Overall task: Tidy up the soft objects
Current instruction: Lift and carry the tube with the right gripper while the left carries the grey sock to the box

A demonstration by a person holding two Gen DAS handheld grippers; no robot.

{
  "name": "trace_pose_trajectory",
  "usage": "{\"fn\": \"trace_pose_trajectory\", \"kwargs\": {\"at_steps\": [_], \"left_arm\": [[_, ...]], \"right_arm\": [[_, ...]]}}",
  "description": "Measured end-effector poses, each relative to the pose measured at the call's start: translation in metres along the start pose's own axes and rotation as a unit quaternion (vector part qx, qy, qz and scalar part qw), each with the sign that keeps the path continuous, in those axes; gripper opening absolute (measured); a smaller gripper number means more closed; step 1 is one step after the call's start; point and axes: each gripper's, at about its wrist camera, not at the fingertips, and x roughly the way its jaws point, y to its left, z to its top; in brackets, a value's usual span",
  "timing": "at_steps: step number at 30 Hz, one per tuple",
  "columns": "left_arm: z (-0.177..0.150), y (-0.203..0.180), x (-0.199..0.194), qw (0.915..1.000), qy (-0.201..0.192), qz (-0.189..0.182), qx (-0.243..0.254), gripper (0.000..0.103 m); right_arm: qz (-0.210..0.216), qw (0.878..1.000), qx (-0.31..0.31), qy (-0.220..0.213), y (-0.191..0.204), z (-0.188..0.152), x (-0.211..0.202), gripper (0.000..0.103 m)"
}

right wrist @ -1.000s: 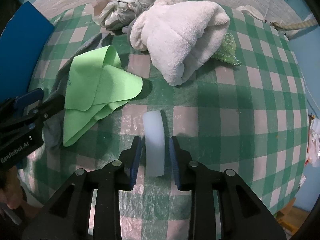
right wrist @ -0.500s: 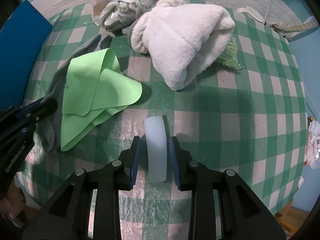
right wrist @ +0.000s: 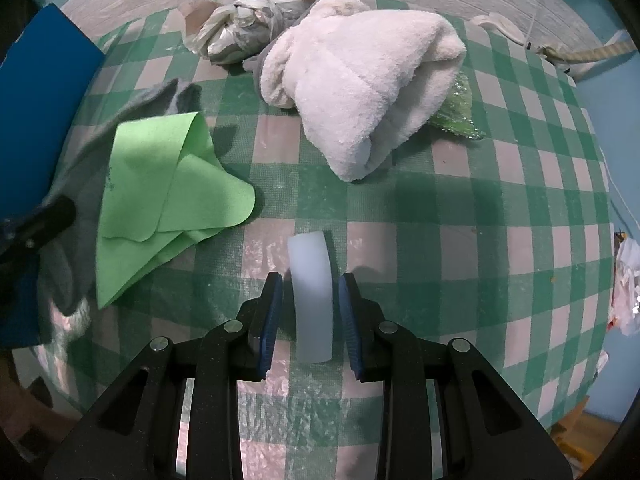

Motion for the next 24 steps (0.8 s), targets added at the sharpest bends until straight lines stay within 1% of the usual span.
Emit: {"fn": "trace_pose_trajectory", "kwargs": {"at_steps": [3, 5, 7, 10, 17, 24], "left_arm": [[0.004, -0.006, -0.013, 0.9998, -0.019, -0.007, 0.008, 0.005], [0.006, -0.011, -0.021, 0.9994, -0.031, -0.009, 0.014, 0.005], [0.007, -0.014, -0.028, 0.9989, -0.040, -0.012, 0.019, 0.005], [0.009, -0.016, -0.038, 0.9980, -0.055, -0.013, 0.027, 0.005], [0.011, -0.021, -0.060, 0.9953, -0.085, -0.011, 0.044, 0.005], [0.013, -0.023, -0.076, 0.9935, -0.104, -0.008, 0.047, 0.005]], "right_arm": [[-0.004, 1.000, -0.010, 0.005, 0.004, -0.003, 0.006, 0.028], [-0.006, 1.000, -0.014, -0.001, 0.005, -0.003, 0.005, 0.028], [-0.010, 1.000, -0.015, -0.003, 0.006, -0.004, 0.005, 0.016], [-0.012, 1.000, -0.015, -0.011, 0.005, -0.003, -0.001, 0.013], [0.004, 0.999, -0.006, -0.043, 0.006, 0.001, -0.026, 0.012], [0.022, 0.997, 0.006, -0.073, 0.006, 0.000, -0.055, 0.012]]}}
